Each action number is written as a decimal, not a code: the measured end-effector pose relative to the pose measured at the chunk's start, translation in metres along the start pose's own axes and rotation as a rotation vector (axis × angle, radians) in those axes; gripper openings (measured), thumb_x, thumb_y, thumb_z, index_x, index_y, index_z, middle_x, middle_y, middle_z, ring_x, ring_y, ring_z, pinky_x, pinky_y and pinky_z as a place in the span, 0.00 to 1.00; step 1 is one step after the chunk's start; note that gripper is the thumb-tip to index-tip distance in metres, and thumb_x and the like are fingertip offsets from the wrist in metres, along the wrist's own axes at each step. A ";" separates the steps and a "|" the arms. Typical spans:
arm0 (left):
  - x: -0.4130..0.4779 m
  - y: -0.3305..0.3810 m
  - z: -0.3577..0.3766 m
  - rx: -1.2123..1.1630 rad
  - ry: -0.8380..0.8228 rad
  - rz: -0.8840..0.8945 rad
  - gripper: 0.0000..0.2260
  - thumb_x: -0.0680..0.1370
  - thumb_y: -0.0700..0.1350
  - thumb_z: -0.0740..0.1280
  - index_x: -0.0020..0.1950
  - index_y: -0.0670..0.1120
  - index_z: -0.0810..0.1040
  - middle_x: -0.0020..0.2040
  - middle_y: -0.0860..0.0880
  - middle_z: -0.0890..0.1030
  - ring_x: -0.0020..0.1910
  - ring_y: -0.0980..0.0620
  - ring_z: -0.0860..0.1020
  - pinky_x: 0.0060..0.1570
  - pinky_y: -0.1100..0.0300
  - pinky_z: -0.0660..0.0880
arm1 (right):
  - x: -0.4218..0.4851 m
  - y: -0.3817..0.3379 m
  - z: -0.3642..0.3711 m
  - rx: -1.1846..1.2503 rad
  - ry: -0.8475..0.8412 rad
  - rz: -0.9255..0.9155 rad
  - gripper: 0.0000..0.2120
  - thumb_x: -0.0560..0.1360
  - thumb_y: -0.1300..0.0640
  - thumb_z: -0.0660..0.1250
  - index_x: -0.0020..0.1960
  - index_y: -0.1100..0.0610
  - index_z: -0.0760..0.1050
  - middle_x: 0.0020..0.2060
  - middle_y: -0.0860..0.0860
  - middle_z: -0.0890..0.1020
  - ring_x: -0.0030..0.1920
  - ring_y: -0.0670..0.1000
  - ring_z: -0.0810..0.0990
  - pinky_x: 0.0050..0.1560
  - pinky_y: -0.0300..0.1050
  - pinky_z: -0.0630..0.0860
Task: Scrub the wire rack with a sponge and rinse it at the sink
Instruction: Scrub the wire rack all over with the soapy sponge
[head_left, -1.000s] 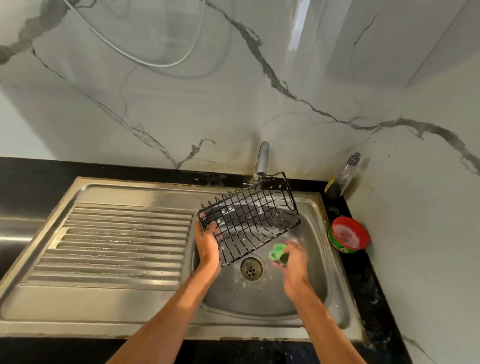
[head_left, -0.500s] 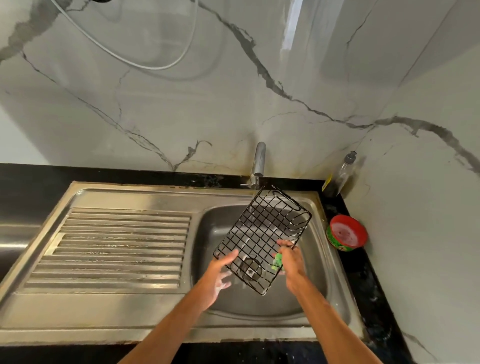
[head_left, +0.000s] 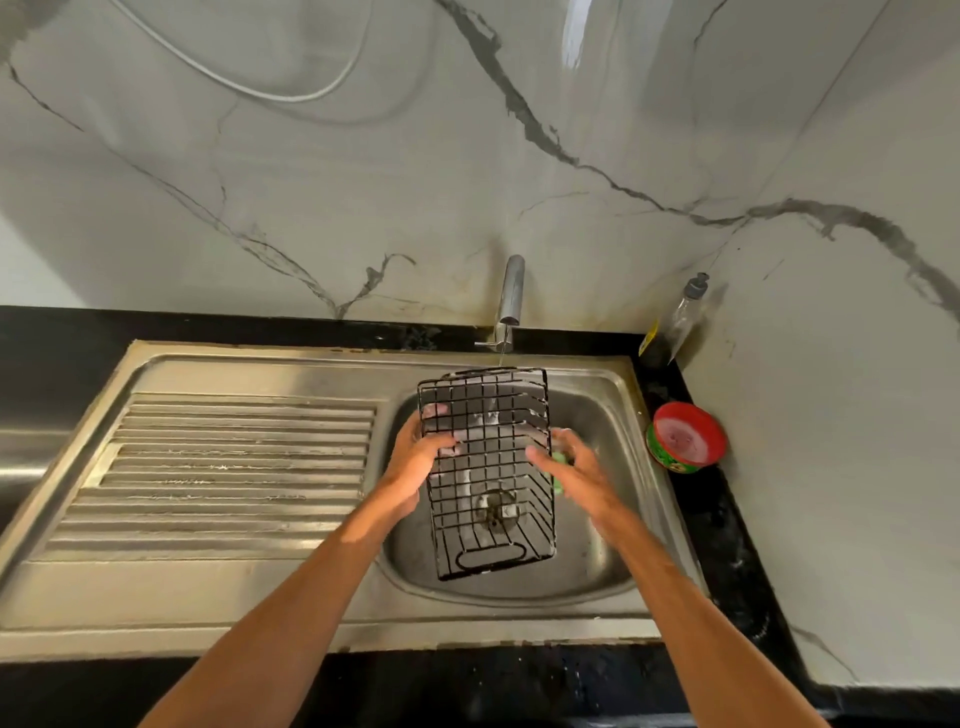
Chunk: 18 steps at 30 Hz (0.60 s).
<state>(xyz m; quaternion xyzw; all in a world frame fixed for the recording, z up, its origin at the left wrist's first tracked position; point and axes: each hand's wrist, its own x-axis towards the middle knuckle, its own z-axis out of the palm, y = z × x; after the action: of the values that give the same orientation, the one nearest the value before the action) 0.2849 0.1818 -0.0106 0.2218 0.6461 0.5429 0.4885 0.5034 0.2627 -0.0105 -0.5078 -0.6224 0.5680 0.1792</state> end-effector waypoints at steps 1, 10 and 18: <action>0.001 -0.003 0.002 -0.001 0.049 0.030 0.21 0.77 0.35 0.69 0.68 0.48 0.73 0.59 0.46 0.82 0.54 0.52 0.82 0.67 0.46 0.72 | -0.001 0.003 -0.005 0.059 0.067 0.016 0.26 0.71 0.38 0.73 0.64 0.50 0.74 0.57 0.48 0.80 0.55 0.49 0.80 0.58 0.55 0.79; 0.017 0.006 0.011 0.038 0.252 0.104 0.33 0.75 0.44 0.73 0.78 0.49 0.65 0.75 0.47 0.72 0.74 0.46 0.69 0.75 0.41 0.65 | -0.012 0.007 0.057 -0.316 -0.029 -0.246 0.20 0.76 0.68 0.67 0.65 0.51 0.74 0.60 0.50 0.75 0.57 0.49 0.78 0.60 0.45 0.77; 0.006 0.023 0.025 -0.122 0.274 0.130 0.30 0.78 0.43 0.70 0.79 0.48 0.64 0.77 0.45 0.70 0.74 0.44 0.70 0.75 0.39 0.65 | 0.006 0.019 0.076 -0.798 -0.042 -0.368 0.10 0.76 0.64 0.70 0.57 0.59 0.81 0.53 0.56 0.83 0.51 0.53 0.82 0.54 0.47 0.81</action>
<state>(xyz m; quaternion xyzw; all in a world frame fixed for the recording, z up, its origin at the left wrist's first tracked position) 0.2985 0.2062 0.0094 0.1569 0.6567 0.6369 0.3721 0.4482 0.2250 -0.0519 -0.4061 -0.8767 0.2520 0.0547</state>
